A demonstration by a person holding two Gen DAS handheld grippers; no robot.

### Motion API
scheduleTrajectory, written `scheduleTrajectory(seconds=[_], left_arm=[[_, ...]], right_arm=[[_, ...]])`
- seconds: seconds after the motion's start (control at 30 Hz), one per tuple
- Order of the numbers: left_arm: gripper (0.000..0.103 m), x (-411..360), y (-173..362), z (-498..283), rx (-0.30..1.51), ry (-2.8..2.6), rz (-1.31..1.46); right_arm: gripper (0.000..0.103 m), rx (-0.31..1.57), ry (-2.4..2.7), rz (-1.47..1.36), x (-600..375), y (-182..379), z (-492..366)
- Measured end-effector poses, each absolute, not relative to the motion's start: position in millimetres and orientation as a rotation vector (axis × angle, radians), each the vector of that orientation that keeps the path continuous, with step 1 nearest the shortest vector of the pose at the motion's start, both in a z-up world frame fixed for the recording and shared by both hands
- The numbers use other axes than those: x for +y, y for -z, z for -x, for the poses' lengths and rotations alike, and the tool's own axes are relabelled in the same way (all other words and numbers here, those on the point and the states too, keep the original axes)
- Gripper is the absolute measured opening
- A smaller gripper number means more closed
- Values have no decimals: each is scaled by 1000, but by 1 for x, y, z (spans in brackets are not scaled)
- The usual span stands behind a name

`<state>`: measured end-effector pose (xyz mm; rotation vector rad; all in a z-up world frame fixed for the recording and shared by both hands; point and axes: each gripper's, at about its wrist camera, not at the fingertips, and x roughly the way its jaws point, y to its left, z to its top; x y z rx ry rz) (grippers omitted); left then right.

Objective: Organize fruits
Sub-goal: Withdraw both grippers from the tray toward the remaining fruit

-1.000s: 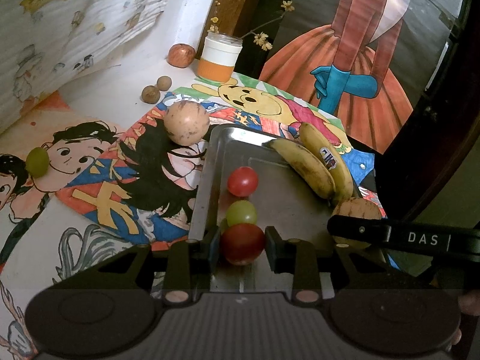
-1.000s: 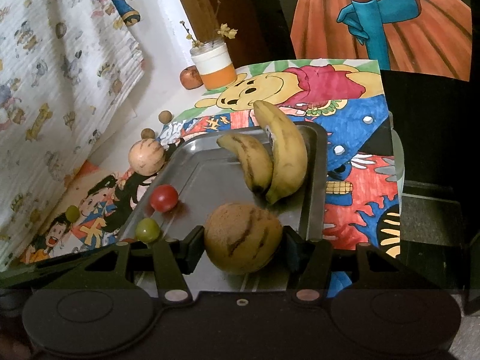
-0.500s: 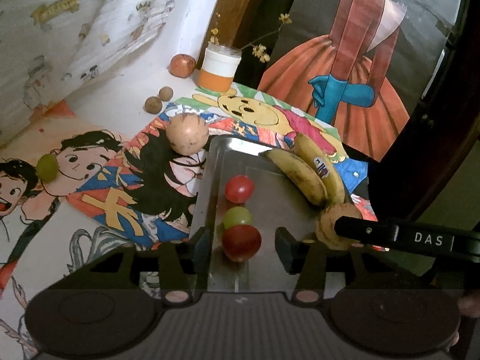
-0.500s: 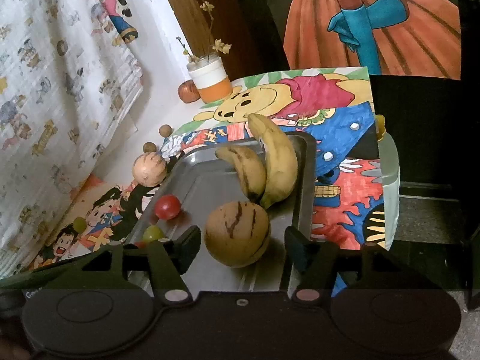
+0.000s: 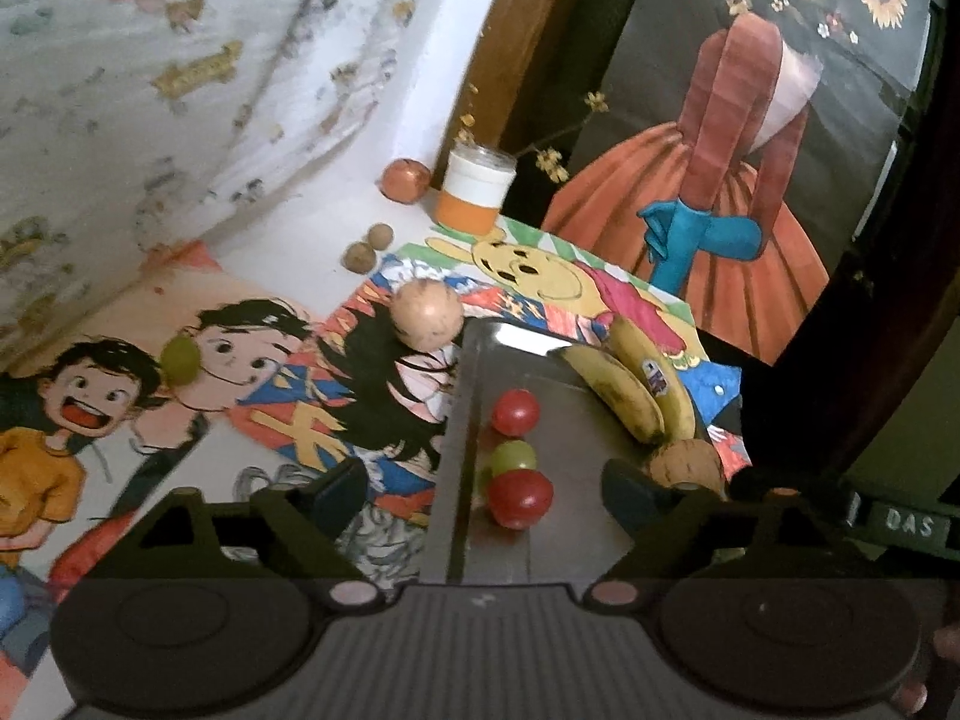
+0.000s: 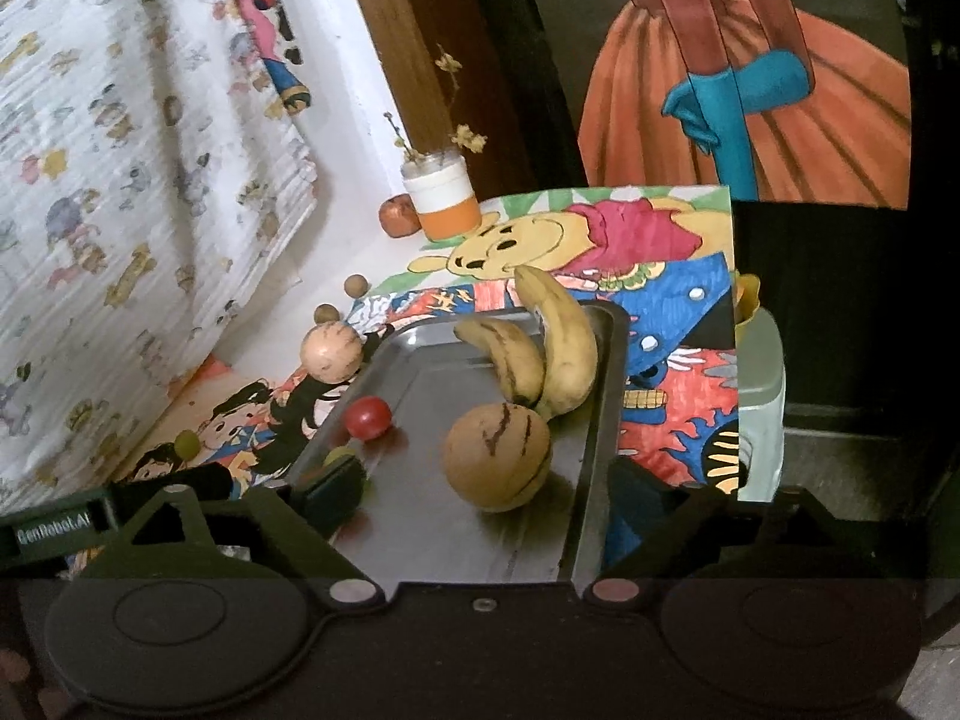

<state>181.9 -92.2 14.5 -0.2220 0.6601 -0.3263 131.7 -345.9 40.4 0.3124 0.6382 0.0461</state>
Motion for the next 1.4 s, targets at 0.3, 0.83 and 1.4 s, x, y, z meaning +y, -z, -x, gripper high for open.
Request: scheduleTrajectory(seconds=[0.3, 0.83, 1.4], left_arm=[[103, -70, -23, -163, 644, 303, 202], [103, -28, -18, -120, 690, 307, 117], [103, 9, -6, -102, 791, 214, 71]], right_arm=[[102, 602, -35, -220, -324, -59, -99], [102, 812, -6, -162, -283, -50, -48], [102, 963, -106, -176, -239, -31, -47]])
